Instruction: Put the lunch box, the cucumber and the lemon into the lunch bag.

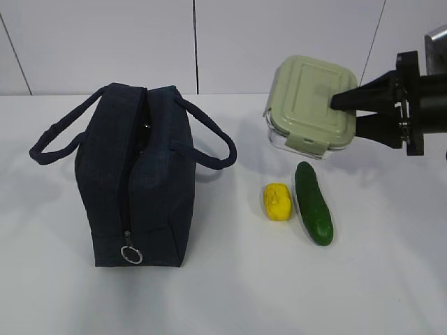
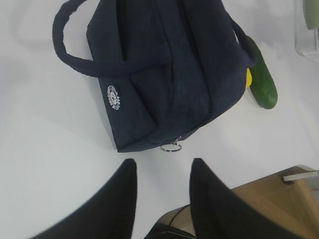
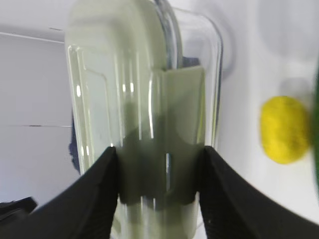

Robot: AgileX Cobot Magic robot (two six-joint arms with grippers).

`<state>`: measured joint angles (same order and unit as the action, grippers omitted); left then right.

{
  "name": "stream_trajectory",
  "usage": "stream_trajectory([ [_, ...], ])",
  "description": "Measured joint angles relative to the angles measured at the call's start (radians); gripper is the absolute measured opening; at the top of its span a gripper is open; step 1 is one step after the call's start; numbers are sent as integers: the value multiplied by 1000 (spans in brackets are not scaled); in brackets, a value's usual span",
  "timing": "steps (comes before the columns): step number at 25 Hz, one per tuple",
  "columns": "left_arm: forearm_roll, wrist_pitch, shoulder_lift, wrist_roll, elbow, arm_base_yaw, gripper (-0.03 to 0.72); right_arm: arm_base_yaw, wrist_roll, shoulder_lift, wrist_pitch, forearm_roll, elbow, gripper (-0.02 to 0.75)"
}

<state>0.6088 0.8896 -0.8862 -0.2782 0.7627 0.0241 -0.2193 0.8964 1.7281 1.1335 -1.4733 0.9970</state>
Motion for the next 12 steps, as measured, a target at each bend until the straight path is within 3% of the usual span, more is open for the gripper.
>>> stream_trajectory([
  [12,151,-59,-351,-172,169,0,377,178,-2,0,5,-78,147,354],
])
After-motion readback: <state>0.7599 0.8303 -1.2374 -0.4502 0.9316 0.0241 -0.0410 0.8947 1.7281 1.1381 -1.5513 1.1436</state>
